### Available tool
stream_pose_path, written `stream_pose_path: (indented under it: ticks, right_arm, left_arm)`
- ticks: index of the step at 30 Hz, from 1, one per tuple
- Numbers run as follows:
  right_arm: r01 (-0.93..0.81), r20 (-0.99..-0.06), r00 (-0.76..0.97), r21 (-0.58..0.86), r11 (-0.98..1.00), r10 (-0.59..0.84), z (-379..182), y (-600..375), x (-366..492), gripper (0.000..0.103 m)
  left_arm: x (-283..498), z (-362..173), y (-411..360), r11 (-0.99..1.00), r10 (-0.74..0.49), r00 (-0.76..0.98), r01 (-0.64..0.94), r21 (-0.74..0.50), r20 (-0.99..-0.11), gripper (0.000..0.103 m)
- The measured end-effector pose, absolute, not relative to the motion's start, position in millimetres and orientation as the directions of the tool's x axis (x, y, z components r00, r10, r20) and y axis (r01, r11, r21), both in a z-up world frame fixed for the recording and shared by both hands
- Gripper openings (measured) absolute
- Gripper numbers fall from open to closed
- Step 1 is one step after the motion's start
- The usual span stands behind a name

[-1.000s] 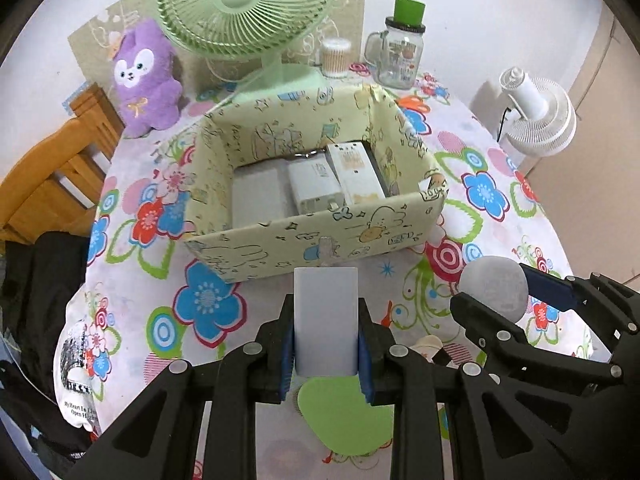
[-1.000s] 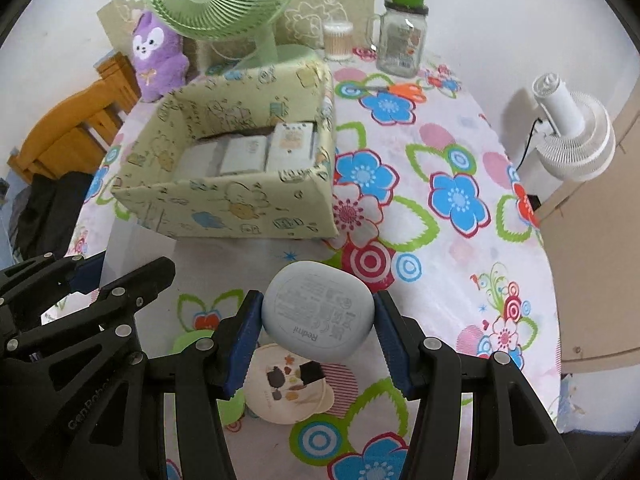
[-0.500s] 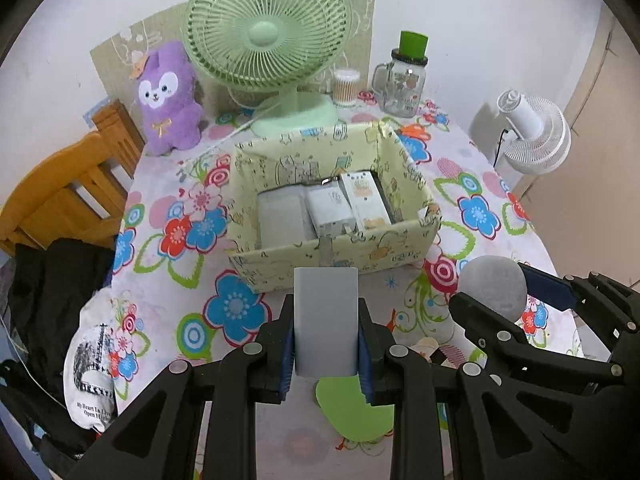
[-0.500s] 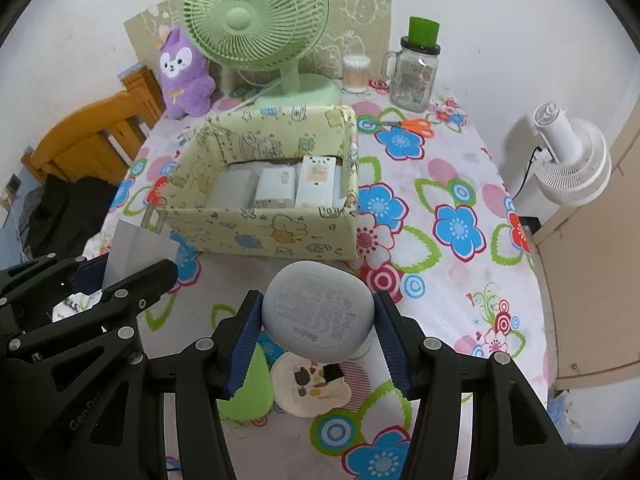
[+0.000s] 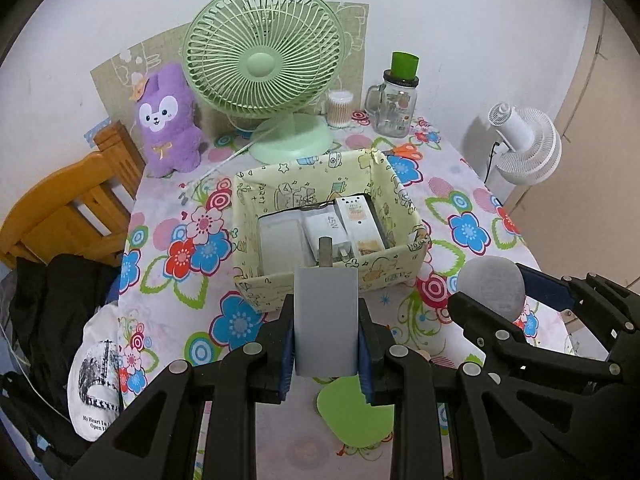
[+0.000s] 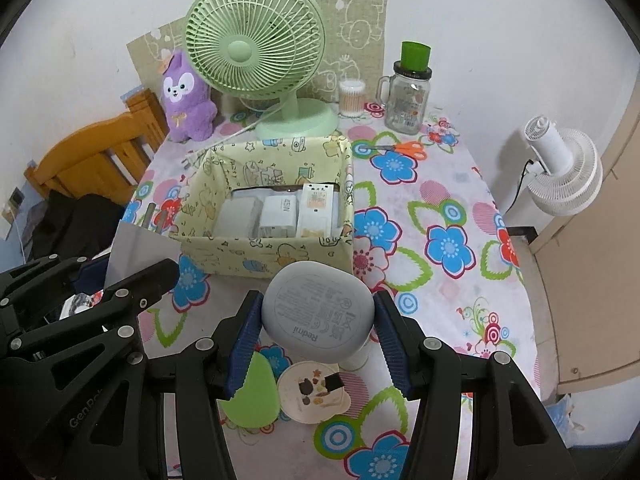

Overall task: Organize rigid objects
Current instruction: 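Lift and carry the cube charger and round case toward the yellow box with both tools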

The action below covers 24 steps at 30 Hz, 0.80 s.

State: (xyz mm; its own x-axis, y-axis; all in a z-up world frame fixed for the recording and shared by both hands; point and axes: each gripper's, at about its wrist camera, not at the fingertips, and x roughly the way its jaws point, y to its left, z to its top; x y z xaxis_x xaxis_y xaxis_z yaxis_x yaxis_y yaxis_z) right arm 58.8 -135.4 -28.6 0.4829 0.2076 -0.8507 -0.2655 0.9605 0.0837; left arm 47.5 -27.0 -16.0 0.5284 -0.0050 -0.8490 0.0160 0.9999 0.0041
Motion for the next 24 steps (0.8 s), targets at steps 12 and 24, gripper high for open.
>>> stream_pose_path:
  ticks: [12,24]
  right_arm:
    - [-0.243,-0.858,0.481,0.07,0.968,0.183,-29,-116,70,0.059]
    - [-0.253,-0.87,0.451,0.091,0.963,0.2,-35,-97,100,0.059]
  left_arm:
    - [61,-19,-6,0.998,-0.043,0.527,0.057,-0.015,-0.849,0.025]
    - [91,-36,17,0.998,-0.062,0.506,0.041,-0.048,-0.86,0.025]
